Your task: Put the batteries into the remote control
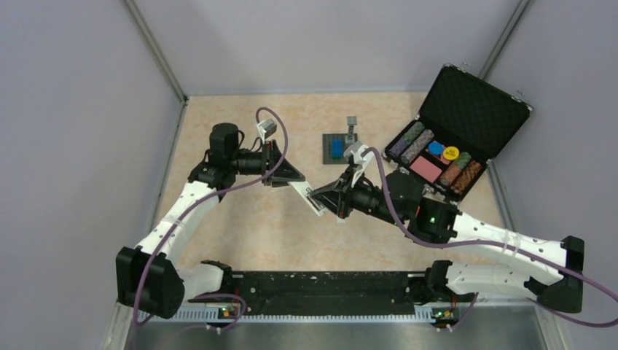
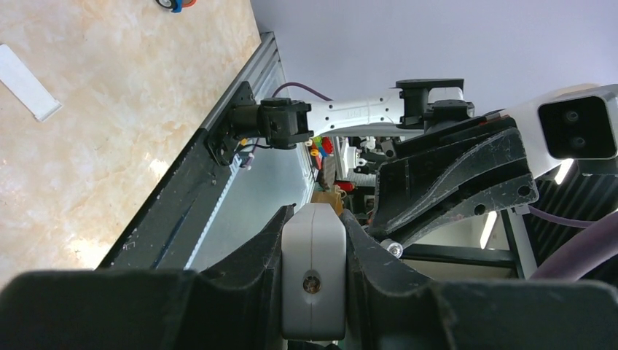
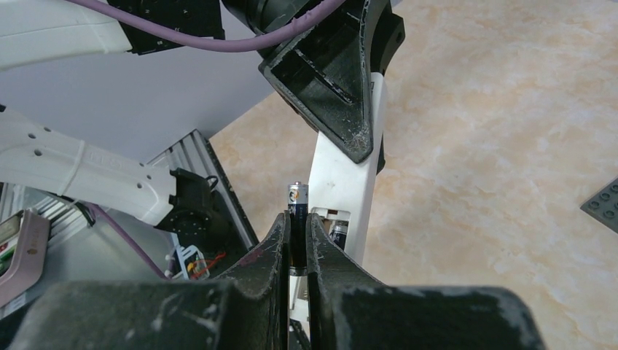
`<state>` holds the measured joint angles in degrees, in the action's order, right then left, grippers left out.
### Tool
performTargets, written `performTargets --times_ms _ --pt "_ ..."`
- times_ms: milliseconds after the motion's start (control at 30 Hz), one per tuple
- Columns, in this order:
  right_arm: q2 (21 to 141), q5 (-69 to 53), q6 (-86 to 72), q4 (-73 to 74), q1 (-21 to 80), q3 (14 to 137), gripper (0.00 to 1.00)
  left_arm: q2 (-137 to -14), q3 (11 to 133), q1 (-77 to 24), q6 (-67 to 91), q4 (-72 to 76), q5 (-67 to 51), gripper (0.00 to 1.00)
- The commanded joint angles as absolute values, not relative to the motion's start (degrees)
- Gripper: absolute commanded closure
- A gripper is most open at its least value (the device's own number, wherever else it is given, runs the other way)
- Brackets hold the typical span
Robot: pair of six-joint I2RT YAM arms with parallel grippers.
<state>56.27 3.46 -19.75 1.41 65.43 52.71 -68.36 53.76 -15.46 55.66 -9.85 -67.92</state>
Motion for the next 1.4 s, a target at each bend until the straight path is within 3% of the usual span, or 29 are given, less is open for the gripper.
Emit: performTargets --times_ms 0,1367 --pt "55.72 4.32 -20.56 -3.47 65.33 52.01 0.96 -66.52 53.45 -15.56 58.17 -4.58 -68.92 1.00" --pt "56.71 11.21 -16.69 -5.32 68.68 48.08 0.99 -65.01 51.91 -15.53 62.37 2.55 -67.70 1.00"
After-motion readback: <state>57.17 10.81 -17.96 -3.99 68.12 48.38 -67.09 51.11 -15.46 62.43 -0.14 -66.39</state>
